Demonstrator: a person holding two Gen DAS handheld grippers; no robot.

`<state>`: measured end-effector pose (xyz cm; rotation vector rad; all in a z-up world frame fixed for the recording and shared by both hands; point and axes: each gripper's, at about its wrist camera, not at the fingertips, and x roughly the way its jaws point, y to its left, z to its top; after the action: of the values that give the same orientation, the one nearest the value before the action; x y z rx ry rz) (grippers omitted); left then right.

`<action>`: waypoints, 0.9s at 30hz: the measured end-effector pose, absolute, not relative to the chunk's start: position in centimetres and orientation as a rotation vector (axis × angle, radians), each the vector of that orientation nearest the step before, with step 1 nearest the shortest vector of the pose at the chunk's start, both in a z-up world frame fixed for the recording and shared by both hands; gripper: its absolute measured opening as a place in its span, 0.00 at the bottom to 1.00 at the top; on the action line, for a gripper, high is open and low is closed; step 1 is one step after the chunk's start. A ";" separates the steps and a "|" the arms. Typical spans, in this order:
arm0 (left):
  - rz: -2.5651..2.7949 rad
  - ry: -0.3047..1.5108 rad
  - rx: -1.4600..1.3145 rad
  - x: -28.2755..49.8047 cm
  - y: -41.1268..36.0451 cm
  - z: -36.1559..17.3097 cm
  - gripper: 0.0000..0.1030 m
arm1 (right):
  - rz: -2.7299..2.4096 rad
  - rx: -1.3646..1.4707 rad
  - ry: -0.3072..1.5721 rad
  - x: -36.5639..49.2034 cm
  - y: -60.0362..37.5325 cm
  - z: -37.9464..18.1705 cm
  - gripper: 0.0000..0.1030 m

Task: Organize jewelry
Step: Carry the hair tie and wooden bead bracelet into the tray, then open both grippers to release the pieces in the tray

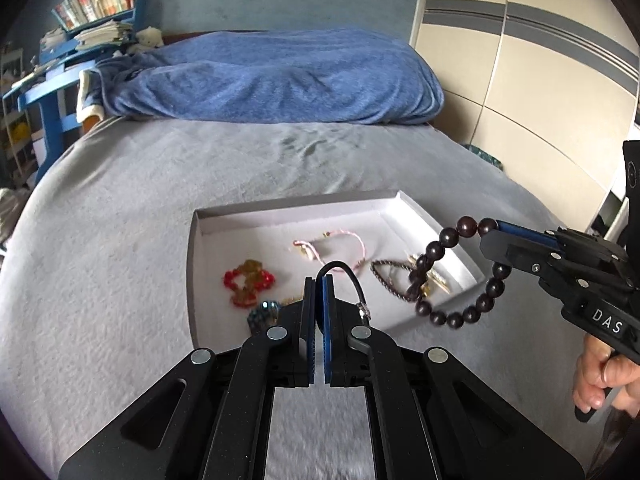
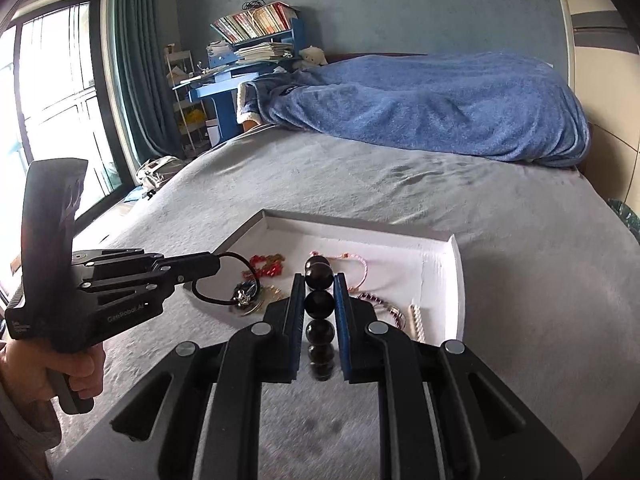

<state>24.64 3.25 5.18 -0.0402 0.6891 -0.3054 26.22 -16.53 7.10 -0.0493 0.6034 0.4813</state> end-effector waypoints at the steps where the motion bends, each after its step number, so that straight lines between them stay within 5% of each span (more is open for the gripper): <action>1: -0.301 0.690 -0.043 24.9 3.3 5.1 0.03 | 0.478 -0.045 0.608 26.9 -16.5 6.9 0.14; 23: -0.263 0.792 -0.063 27.9 3.3 0.1 0.04 | 0.327 0.056 0.792 32.9 -20.6 0.2 0.14; 27: -0.254 0.791 -0.050 27.8 3.1 0.2 0.17 | 0.302 0.022 0.801 33.1 -20.5 -0.2 0.16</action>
<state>27.77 3.11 0.16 -0.0501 0.7914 -0.2540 33.09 -20.51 -0.16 0.0222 0.8012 0.3016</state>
